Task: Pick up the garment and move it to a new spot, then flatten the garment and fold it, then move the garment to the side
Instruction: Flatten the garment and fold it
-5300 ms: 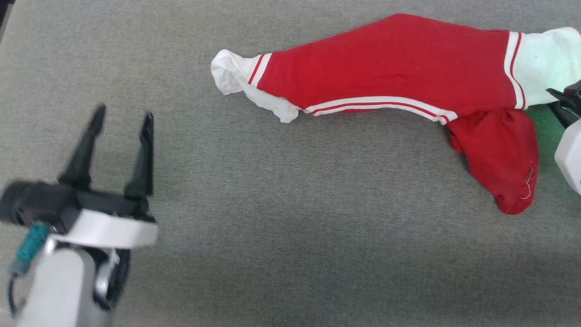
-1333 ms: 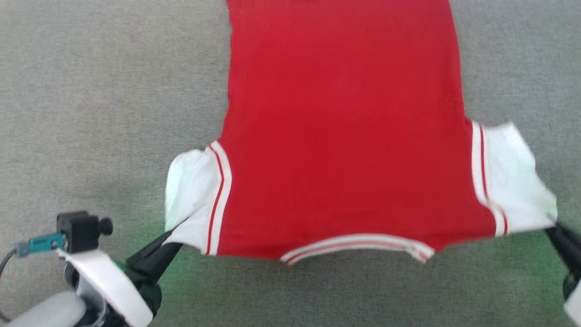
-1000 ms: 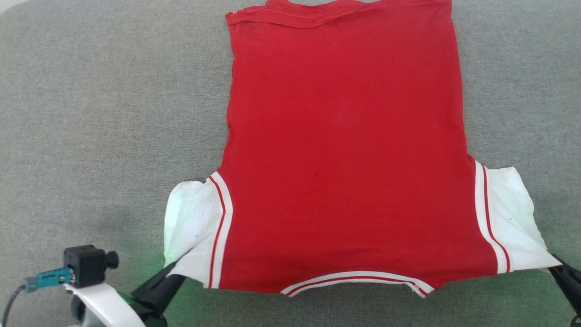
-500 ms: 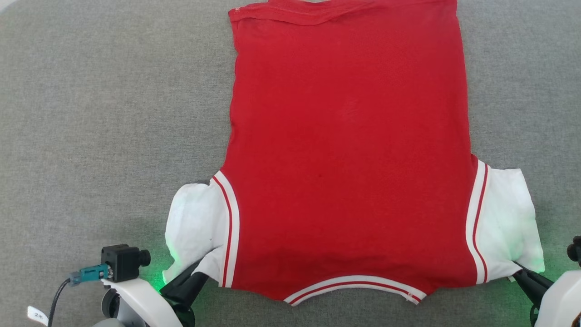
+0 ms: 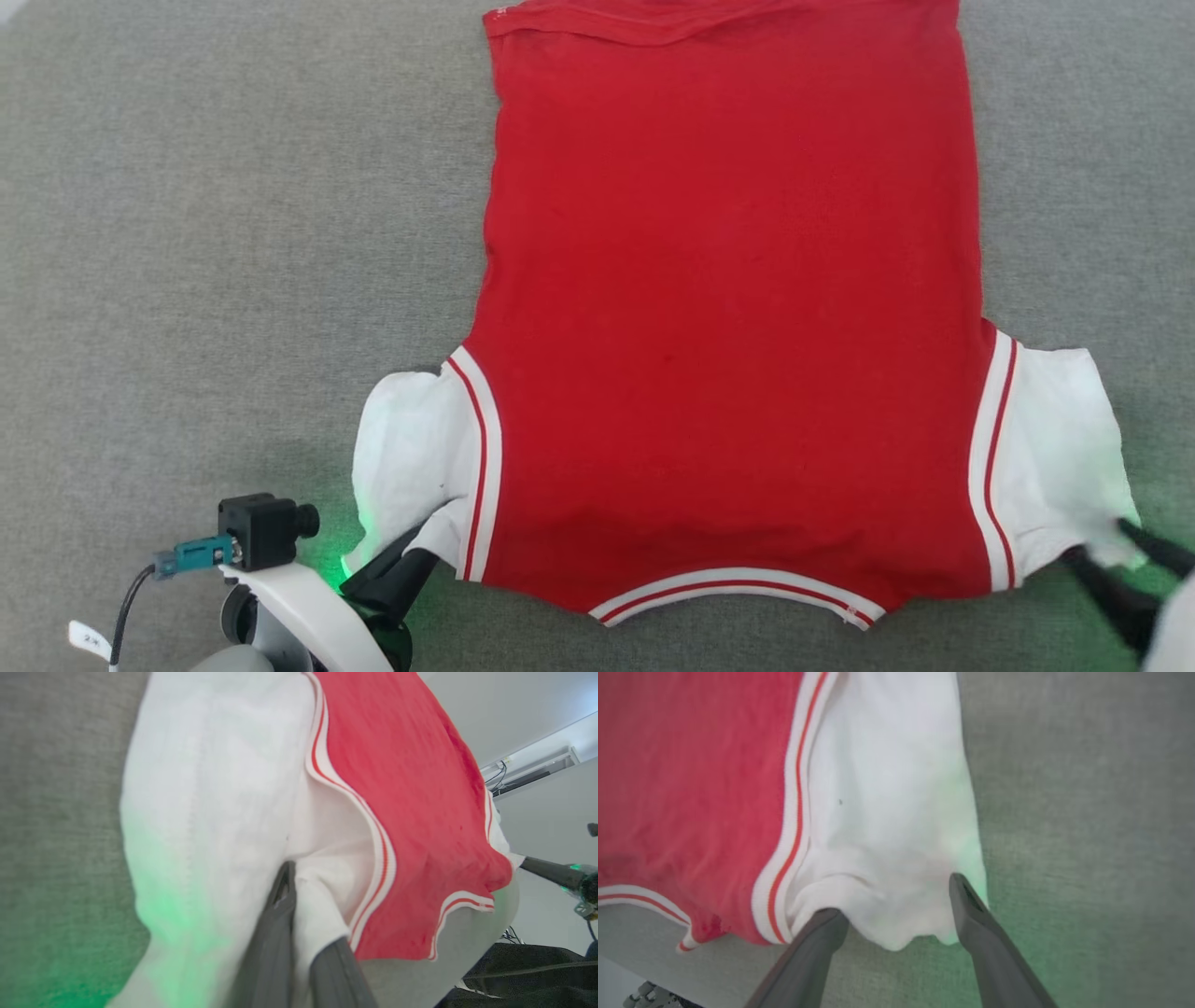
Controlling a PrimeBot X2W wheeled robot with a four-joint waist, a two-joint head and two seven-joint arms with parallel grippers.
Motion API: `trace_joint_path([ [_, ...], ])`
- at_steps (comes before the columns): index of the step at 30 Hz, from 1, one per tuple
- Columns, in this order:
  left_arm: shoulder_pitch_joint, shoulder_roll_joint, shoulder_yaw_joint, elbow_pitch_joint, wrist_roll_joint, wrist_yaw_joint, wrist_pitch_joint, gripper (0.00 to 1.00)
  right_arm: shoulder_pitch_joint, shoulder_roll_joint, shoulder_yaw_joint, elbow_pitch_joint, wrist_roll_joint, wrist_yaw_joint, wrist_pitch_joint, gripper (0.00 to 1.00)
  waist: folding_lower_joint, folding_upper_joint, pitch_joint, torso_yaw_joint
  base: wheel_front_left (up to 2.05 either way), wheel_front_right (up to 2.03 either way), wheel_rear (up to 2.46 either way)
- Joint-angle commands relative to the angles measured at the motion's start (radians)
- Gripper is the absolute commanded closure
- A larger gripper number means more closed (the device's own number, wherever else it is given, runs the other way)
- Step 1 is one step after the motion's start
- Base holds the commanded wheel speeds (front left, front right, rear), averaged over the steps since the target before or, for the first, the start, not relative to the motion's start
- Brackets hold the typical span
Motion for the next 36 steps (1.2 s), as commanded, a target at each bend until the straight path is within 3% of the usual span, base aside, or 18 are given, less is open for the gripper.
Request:
trace_joint_path([
  [1,-0.003,-0.001,0.008,-0.001,0.016,0.003,-0.003,1.00,0.011,0.003,-0.022,-0.040,0.012,-0.001,0.014,0.00,0.0000,-0.0001,0.000,0.007,0.00,0.00,0.00],
  [7,-0.011,-0.006,0.033,-0.055,0.048,0.003,-0.006,1.00,-0.026,-0.036,-0.187,-0.259,0.063,-0.001,0.141,0.00,0.0000,-0.0001,0.039,0.047,0.00,0.00,0.00],
  [11,-0.036,-0.019,0.034,-0.082,0.084,0.003,-0.007,1.00,-0.215,-0.106,-0.224,-0.232,0.049,-0.001,0.195,0.00,0.0000,-0.0001,0.084,0.079,0.00,0.00,0.00],
  [18,-0.108,-0.061,0.006,-0.136,0.146,0.002,-0.002,1.00,-0.722,-0.189,-0.099,0.097,-0.045,-0.001,0.259,0.00,0.0000,-0.0001,0.194,0.155,0.00,0.00,0.00],
  [24,-0.161,-0.074,0.004,-0.180,0.180,0.002,-0.004,1.00,-1.063,-0.219,-0.005,0.397,-0.157,-0.001,0.345,0.00,0.0000,-0.0001,0.262,0.226,0.00,0.00,0.00],
  [36,-0.160,-0.078,0.037,-0.289,0.214,0.002,-0.007,1.00,-1.336,-0.203,0.083,0.731,-0.304,-0.001,0.489,0.00,0.0000,-0.0001,0.314,0.309,0.00,0.00,0.00],
])
